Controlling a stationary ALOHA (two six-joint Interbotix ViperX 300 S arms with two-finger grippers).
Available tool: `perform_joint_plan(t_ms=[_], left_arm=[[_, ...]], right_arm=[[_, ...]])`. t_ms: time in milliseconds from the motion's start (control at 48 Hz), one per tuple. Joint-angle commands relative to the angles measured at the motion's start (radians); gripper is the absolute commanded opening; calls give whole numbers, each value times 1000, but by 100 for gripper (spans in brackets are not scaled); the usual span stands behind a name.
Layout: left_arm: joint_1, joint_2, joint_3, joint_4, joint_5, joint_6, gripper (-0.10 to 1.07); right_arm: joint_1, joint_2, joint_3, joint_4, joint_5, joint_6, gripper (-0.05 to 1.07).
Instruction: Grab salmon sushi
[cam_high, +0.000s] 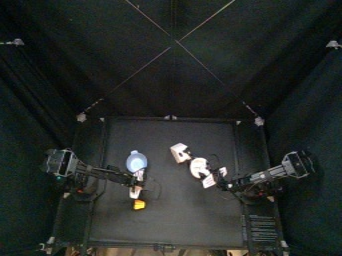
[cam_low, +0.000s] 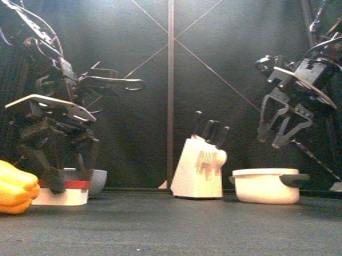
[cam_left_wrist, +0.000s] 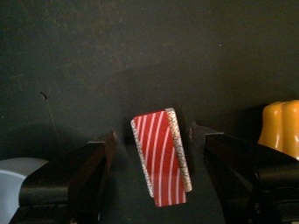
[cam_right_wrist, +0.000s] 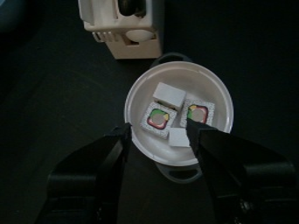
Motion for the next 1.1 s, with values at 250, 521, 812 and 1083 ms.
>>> perform_joint_plan(t_ms=[250, 521, 812, 1083], left_arm=[[9, 12, -23, 2, 26, 2, 98], [11, 18, -28, 9, 34, 2, 92], [9, 5, -43, 15, 52, 3, 70], [-6, -32, -58, 17, 84, 3, 65]], right_arm=[[-2, -8, -18, -3, 0, 3, 87], [-2, -8, -18, -3, 0, 3, 87], [-2, -8, -20, -3, 0, 3, 87], [-2, -8, -20, -3, 0, 3, 87]])
